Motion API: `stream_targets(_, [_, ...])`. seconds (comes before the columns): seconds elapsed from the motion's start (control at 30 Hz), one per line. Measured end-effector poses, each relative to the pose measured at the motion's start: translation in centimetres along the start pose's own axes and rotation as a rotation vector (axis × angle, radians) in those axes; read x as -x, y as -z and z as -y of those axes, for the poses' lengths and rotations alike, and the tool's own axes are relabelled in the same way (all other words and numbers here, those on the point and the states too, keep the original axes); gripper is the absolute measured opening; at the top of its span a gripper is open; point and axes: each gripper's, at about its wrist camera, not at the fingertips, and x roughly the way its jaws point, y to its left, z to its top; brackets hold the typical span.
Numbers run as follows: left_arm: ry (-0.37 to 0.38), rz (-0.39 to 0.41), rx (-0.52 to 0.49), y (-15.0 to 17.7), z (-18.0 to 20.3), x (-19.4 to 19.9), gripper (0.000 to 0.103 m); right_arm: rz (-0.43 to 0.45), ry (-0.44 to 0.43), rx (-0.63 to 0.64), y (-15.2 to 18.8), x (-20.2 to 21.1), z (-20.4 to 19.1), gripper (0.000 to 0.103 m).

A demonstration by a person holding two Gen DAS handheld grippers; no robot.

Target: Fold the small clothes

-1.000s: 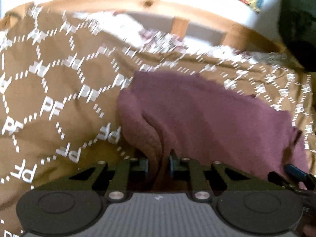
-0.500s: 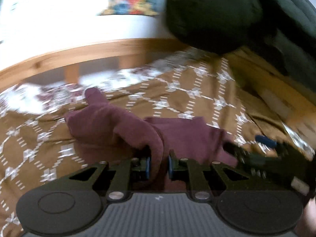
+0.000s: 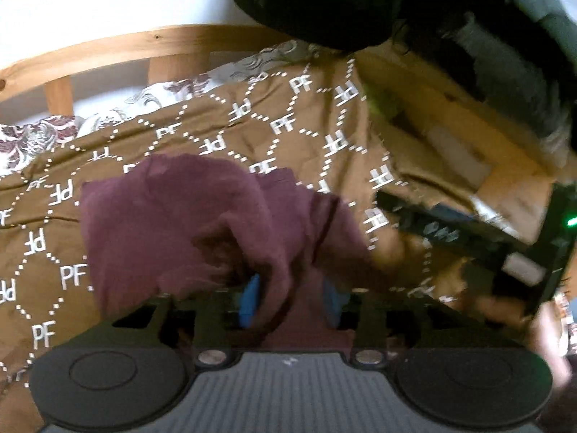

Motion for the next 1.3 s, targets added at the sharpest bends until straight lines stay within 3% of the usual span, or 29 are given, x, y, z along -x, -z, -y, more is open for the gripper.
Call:
stream_targets(0.17, [0.046, 0.094, -0.033, 0.7, 0.4, 3.0, 0.087, -0.03, -0.032, 0.012, 0.4, -0.6, -1.1, 0.102])
stream_targets(0.3, [-0.012, 0.206, -0.056, 2.0, 0.5, 5.3, 0.102, -0.024, -0.073, 0.005, 0.7, -0.4, -1.7, 0.102])
stream_targets(0.4, [-0.117, 0.209, -0.08, 3.4, 0.1, 5.4, 0.102, 0.001, -0.135, -0.01, 0.9, -0.1, -2.1, 0.102])
stream_targets(0.5, [-0.21, 0.122, -0.079, 4.4, -0.5, 4.1, 0.102, 0.02, -0.242, -0.045, 1.1, 0.2, -2.3, 0.102])
stream_targets(0.6, [-0.251, 0.05, -0.053, 5.2, -1.6, 2.9, 0.102, 0.002, -0.366, -0.093, 1.3, 0.0, -2.5, 0.102])
stream_targets(0.7, [-0.303, -0.006, -0.05, 5.6, -1.9, 1.8, 0.102, -0.021, -0.435, -0.088, 1.4, 0.0, -3.3, 0.102])
stream_targets(0.93, [-0.321, -0.057, -0.108, 6.2, -1.0, 0.1, 0.102, -0.062, -0.597, -0.027, 2.4, 0.0, -6.0, 0.102])
stream_targets(1.07, [-0.334, -0.058, -0.163, 6.5, -0.1, 0.0, 0.102, -0.12, -0.621, -0.027, 2.7, -1.4, -7.3, 0.102])
stream_targets(1.3, [-0.348, -0.076, -0.175, 6.7, 0.1, -0.3, 0.097, -0.208, -0.637, -0.283, 2.7, -3.9, -6.0, 0.102])
